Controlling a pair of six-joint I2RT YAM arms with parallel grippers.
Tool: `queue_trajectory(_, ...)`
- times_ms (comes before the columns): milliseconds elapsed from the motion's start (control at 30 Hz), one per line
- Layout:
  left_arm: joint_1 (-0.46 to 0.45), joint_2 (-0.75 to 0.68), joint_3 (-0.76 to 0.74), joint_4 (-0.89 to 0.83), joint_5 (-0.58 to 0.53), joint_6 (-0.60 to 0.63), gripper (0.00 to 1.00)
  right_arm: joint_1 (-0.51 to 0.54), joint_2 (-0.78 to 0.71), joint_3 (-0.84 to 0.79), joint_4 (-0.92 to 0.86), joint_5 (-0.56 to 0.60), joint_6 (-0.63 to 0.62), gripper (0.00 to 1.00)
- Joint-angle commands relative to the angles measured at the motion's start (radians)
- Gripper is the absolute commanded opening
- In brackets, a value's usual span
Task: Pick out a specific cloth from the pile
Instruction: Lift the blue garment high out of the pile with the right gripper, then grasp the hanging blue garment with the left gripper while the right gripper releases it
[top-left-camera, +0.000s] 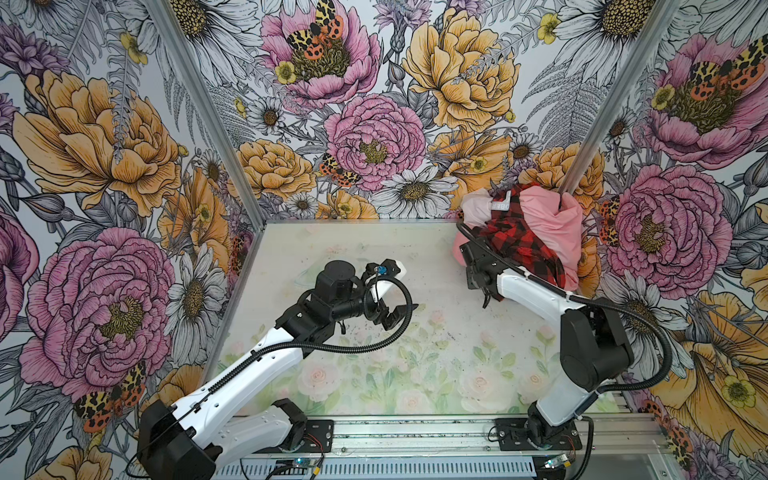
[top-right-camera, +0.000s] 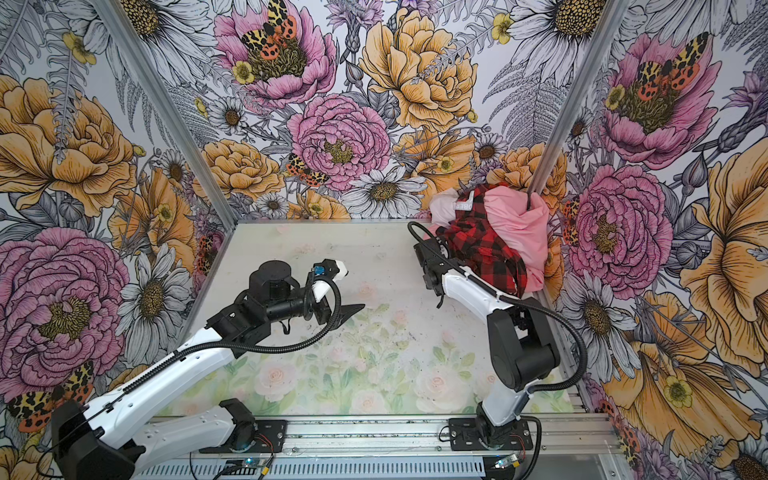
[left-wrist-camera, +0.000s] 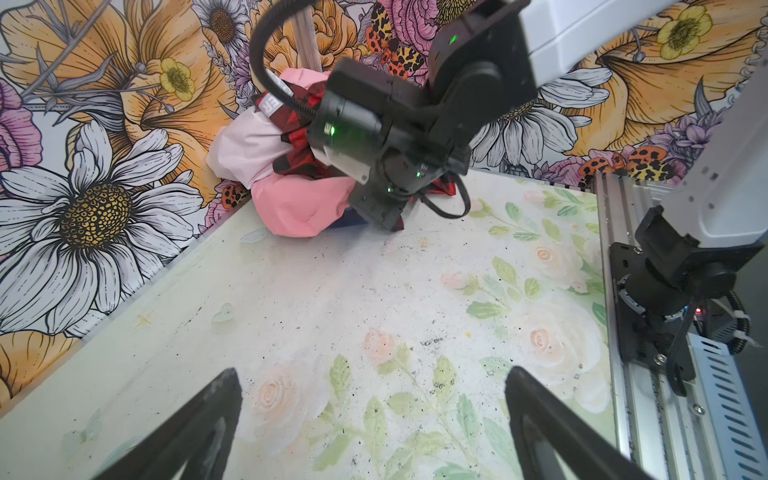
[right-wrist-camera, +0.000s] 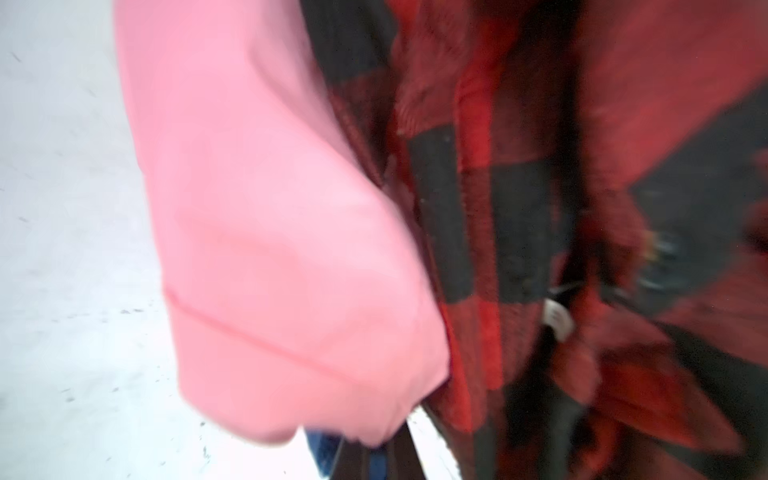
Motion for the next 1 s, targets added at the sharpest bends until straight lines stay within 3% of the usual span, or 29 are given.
queue_trajectory(0, -0.002, -0.022, -0.006, 0.021, -0.009, -0.005, 0.99, -0.003, -0.167, 0.169, -0.029, 0.086, -0.105, 0.00)
queue_trajectory(100, -0.001, -0.027, -0.007, 0.023, -0.011, -0.006, 0.99, -0.048, -0.195, 0.357, -0.032, 0.109, -0.208, 0.00)
queue_trajectory(200, -0.003, -0.028, -0.009, 0.025, -0.011, -0.007, 0.99, -0.075, -0.131, 0.659, -0.034, 0.113, -0.333, 0.00)
queue_trajectory(367, -0.002, -0.026, -0.005, 0.025, -0.028, -0.009, 0.99, -0.013, 0.117, 1.387, -0.154, -0.080, -0.429, 0.00)
queue_trajectory(467, 0.003, -0.039, -0.006, 0.029, -0.055, -0.005, 0.99, 0.063, 0.200, 1.629, -0.140, -0.197, -0.451, 0.00)
queue_trajectory(600, 0.018, -0.090, -0.022, 0.040, -0.088, 0.000, 0.99, 0.088, 0.172, 1.626, -0.055, -0.402, -0.264, 0.00)
queue_trajectory(733, 0.008, -0.205, -0.037, -0.011, -0.196, -0.006, 0.99, 0.099, 0.171, 1.596, 0.010, -0.601, -0.057, 0.00)
queue_trajectory(800, -0.005, -0.270, -0.045, -0.069, -0.253, -0.016, 0.99, 0.104, 0.167, 1.554, 0.006, -0.627, 0.004, 0.00)
queue_trajectory(967, -0.011, -0.436, -0.106, -0.178, -0.335, -0.069, 0.99, 0.127, 0.027, 1.184, 0.011, -0.594, 0.085, 0.00)
